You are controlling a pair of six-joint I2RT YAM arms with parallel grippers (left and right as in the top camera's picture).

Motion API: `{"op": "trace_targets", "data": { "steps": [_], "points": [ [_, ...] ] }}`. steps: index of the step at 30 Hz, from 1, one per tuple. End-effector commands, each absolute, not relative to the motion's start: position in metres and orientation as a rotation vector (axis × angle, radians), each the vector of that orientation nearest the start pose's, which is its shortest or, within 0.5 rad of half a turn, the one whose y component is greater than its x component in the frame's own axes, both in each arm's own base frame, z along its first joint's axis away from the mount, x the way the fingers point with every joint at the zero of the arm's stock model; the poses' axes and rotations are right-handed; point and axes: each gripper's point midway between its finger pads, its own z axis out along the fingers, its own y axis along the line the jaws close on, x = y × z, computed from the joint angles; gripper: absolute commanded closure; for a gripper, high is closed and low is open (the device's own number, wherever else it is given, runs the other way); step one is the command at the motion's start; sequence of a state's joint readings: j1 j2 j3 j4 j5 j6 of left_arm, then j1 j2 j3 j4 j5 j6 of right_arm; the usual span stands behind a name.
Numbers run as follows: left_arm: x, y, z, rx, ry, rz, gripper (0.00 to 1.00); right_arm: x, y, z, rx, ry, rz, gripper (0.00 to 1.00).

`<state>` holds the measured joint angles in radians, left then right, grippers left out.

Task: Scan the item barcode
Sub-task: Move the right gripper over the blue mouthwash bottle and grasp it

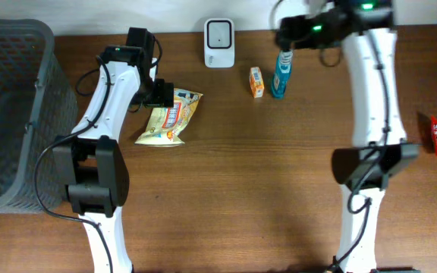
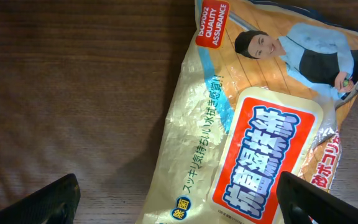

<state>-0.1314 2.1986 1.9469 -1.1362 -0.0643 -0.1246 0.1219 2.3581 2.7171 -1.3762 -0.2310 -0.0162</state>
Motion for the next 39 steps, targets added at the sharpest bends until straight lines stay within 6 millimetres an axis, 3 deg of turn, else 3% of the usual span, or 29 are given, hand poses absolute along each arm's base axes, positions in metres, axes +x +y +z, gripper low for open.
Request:
{"op": "trace_targets", "data": {
  "steps": [1,3,10,14,22,24,28,32,39],
  "points": [
    [0.473,-0.048,0.085,0.003,2.941,0.071,0.01,0.541,0.112,0.206,-0.301,2.616,0.198,0.06],
    [0.473,-0.048,0.085,0.003,2.941,0.070,0.01,0.543,0.116,0.195,-0.308,2.628,0.174,0.06],
    [0.473,-0.049,0.085,0.004,2.941,0.070,0.01,0.547,0.099,0.170,-0.263,2.685,0.067,0.06],
    [0.473,-0.049,0.085,0.004,2.941,0.070,0.01,0.542,0.098,0.159,-0.215,2.729,0.075,0.20],
    [0.473,-0.048,0.085,0.003,2.941,0.070,0.01,0.548,0.087,0.134,-0.158,2.752,0.067,0.20],
    [0.473,-0.050,0.085,0.007,2.941,0.070,0.01,0.553,0.080,0.135,-0.139,2.737,0.065,0.22],
    [0.473,-0.051,0.085,0.009,2.941,0.070,0.01,0.557,0.071,0.136,-0.113,2.728,0.062,0.36],
    [0.473,-0.051,0.085,0.009,2.941,0.070,0.01,0.560,0.064,0.139,-0.070,2.716,0.067,0.37],
    [0.473,-0.051,0.085,0.011,2.941,0.070,0.01,0.561,0.071,0.150,-0.083,2.694,0.120,0.49]
  ]
}}
